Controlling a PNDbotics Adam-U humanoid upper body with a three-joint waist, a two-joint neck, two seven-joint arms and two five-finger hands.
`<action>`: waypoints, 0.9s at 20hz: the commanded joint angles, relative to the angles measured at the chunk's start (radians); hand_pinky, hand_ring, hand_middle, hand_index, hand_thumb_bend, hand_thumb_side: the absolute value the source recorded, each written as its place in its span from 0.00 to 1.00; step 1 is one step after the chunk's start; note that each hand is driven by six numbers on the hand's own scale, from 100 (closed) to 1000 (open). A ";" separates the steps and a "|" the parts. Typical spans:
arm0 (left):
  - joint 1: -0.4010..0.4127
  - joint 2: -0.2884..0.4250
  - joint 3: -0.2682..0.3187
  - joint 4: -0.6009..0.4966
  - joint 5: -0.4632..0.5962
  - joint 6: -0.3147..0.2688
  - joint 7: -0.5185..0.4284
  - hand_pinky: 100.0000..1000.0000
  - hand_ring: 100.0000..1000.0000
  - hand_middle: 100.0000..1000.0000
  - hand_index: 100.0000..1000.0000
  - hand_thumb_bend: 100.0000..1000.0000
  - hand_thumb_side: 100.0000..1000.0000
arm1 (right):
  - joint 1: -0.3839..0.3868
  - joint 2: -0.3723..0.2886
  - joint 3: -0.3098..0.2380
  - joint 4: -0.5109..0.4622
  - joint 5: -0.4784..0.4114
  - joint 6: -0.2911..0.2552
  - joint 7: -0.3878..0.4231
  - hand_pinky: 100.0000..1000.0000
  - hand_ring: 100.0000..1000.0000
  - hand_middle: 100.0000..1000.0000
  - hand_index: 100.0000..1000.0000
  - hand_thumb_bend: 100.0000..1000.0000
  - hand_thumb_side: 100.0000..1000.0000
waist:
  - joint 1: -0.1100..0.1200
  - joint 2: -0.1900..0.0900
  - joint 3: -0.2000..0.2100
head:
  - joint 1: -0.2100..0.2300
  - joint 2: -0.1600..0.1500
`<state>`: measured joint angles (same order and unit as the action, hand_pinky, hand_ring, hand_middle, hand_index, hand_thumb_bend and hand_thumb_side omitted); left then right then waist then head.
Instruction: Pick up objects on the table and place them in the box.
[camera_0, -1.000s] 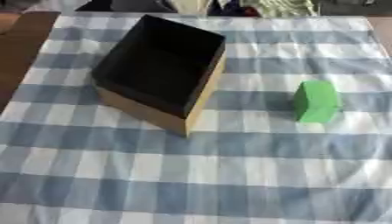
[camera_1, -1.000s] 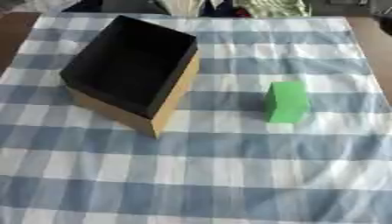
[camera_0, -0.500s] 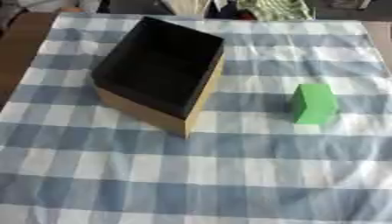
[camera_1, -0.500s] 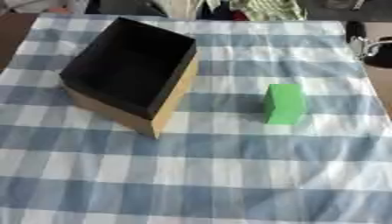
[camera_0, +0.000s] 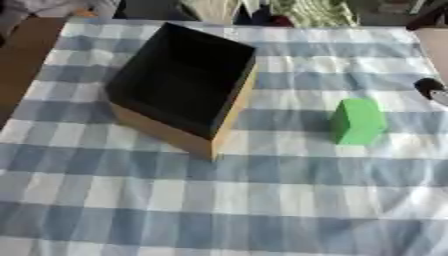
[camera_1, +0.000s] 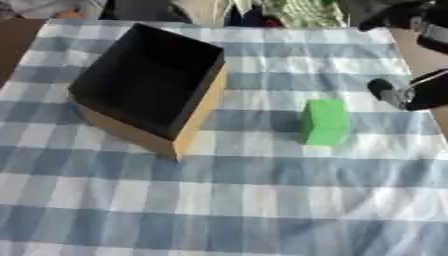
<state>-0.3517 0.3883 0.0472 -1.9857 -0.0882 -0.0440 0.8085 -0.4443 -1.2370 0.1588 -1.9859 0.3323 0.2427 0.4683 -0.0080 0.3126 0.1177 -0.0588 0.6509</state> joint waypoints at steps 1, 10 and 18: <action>-0.010 0.030 0.001 -0.014 0.001 -0.001 -0.005 0.60 0.67 0.54 0.72 0.18 0.35 | -0.016 -0.046 -0.002 -0.014 -0.001 0.009 0.054 0.96 0.97 0.91 0.97 0.29 0.00 | -0.001 -0.020 0.000 | -0.005 -0.010; -0.010 0.030 0.000 -0.014 0.001 -0.001 -0.005 0.60 0.67 0.54 0.72 0.17 0.35 | -0.038 -0.047 0.024 -0.014 -0.015 0.057 0.131 0.97 0.98 0.89 0.97 0.33 0.13 | -0.001 -0.020 0.005 | -0.011 -0.011; -0.012 0.028 -0.002 -0.014 0.004 -0.001 -0.006 0.60 0.67 0.54 0.72 0.17 0.35 | -0.068 -0.041 0.073 -0.014 -0.009 0.128 0.153 0.98 0.99 0.90 0.99 0.30 0.26 | -0.002 -0.016 0.014 | -0.023 -0.010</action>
<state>-0.3522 0.3883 0.0432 -1.9857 -0.0877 -0.0437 0.8058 -0.4991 -1.2449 0.2361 -1.9881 0.3231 0.3569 0.6187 -0.0085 0.3131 0.1312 -0.0769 0.6480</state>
